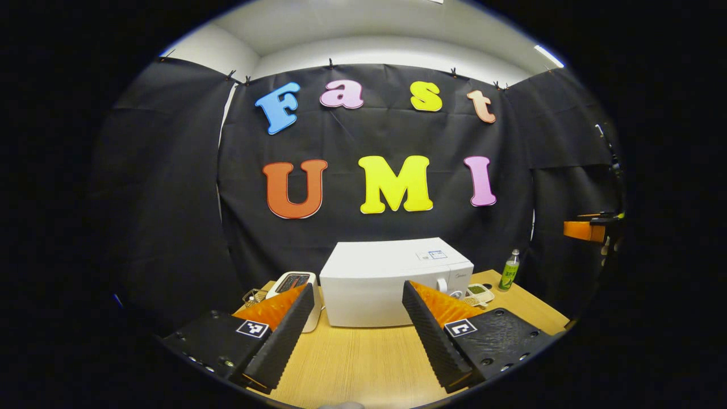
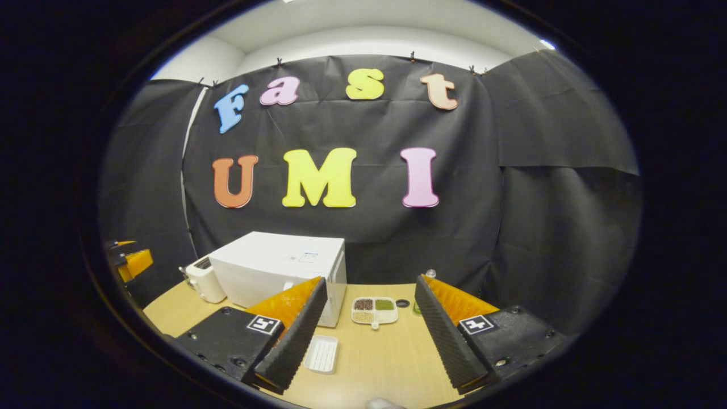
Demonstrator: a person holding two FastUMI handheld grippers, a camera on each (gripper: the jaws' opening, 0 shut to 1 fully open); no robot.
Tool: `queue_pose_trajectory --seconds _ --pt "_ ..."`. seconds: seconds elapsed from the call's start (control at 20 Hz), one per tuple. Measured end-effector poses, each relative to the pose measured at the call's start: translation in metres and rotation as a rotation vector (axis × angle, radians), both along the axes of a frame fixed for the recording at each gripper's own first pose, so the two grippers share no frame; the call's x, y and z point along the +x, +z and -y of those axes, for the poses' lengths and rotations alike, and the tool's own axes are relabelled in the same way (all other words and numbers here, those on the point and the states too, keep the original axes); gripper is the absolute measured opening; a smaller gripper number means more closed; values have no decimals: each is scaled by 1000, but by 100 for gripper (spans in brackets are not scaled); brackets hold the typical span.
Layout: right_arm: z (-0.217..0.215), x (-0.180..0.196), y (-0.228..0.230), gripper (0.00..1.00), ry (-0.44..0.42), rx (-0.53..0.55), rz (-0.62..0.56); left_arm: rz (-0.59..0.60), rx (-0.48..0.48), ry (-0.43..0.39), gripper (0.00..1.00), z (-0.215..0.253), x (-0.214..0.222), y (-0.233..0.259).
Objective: Open the microwave oven with the left hand, put the food in, and close the microwave oven.
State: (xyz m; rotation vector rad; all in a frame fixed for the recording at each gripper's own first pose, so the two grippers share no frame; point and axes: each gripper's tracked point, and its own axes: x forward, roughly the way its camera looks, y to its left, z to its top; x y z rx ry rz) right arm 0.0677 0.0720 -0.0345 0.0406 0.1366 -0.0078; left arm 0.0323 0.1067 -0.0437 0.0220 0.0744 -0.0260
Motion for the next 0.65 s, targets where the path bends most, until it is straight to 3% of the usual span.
queue_pose_trajectory --seconds 0.05,0.1,0.15,0.25,0.3,0.35,0.4,0.65 --pt "0 -1 0 92 -1 1 1 3 -1 -4 96 0 -1 0" --pt "-1 -1 0 99 -2 3 0 5 -1 -4 96 0 -2 1" --pt "-1 -1 1 92 -3 3 1 7 -4 -10 96 1 -1 2" --pt "-1 -2 2 92 -7 3 1 13 -11 -15 96 3 2 4" --pt "-2 -2 2 99 -9 3 3 13 -11 -17 96 4 4 5" --pt "-3 -2 3 92 -9 3 5 13 -10 -19 96 4 5 4" --pt "-3 -2 4 99 -9 2 9 14 -10 -22 96 5 7 4" --pt "-7 -1 5 99 -10 8 7 20 -9 -37 96 6 12 5"
